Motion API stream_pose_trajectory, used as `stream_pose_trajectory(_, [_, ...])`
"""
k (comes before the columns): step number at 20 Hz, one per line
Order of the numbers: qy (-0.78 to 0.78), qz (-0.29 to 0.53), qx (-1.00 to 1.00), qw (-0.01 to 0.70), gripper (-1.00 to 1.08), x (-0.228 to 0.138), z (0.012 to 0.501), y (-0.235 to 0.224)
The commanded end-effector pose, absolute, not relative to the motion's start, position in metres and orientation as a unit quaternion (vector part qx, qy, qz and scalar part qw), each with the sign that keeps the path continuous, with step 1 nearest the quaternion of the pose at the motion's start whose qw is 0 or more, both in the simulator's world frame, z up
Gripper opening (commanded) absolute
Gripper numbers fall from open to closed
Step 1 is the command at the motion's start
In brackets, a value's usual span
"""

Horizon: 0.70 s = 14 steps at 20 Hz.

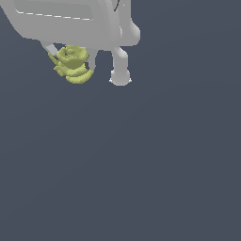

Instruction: Pick up the object and move it to a goal position.

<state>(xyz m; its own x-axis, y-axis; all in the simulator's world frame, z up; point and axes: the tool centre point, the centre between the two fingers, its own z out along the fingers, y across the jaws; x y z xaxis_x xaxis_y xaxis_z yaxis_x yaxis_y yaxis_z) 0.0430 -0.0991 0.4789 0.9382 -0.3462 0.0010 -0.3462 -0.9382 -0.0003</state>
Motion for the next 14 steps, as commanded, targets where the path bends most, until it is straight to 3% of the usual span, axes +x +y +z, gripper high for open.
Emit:
stream_pose_trajectory(1, [0.176, 0.000, -0.984, 0.000, -1.00, 0.043, 0.489, -0.102])
stream_pose_trajectory(14, [0.176, 0.000, -0.984, 0.000, -1.00, 0.044, 0.507, -0.108])
